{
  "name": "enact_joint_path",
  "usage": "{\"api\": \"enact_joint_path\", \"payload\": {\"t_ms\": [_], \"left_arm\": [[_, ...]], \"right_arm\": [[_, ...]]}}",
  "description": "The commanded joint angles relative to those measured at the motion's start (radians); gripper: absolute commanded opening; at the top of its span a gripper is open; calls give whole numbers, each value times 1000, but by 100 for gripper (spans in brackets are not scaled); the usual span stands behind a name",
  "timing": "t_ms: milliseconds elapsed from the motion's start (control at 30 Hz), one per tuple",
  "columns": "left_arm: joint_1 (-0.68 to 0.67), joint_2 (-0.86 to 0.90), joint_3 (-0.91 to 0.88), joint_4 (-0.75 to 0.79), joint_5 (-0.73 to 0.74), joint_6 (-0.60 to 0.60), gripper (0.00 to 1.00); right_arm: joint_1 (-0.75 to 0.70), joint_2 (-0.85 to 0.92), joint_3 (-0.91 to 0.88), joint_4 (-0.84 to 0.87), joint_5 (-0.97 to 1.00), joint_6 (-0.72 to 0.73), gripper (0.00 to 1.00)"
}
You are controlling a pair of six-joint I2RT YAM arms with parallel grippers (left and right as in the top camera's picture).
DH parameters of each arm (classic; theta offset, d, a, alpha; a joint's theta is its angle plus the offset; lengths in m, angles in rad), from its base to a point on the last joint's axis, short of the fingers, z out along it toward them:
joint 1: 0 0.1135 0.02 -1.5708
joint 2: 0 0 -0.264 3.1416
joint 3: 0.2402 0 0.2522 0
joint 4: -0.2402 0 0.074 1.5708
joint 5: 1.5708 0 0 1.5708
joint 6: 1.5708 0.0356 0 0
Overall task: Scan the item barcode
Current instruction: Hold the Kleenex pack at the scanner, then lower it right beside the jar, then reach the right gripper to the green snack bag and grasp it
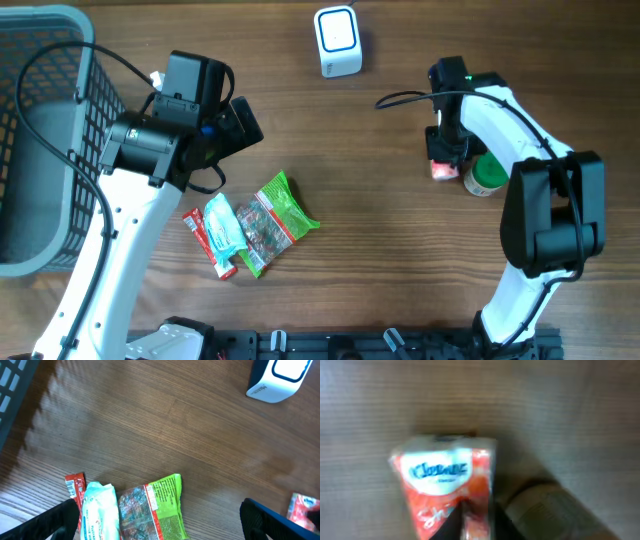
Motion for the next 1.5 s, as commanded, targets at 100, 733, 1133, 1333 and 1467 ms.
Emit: {"api": "enact_joint_path", "payload": {"t_ms": [100,733,1133,1333,1467], "left_arm": [[3,0,6,0,-5,-13,100],[3,0,6,0,-5,-13,100],[3,0,6,0,-5,-13,100],[3,0,6,0,-5,-13,100],[3,0,6,0,-5,-13,100]], "right_arm": [[-6,-29,103,-27,-40,-28,48],[46,-43,-148,180,-14,61,21],[60,-238,-95,106,-557,-76,22],[280,-242,-95,172,-746,-13,55],[417,-184,-96,242,-746,14,57]]}}
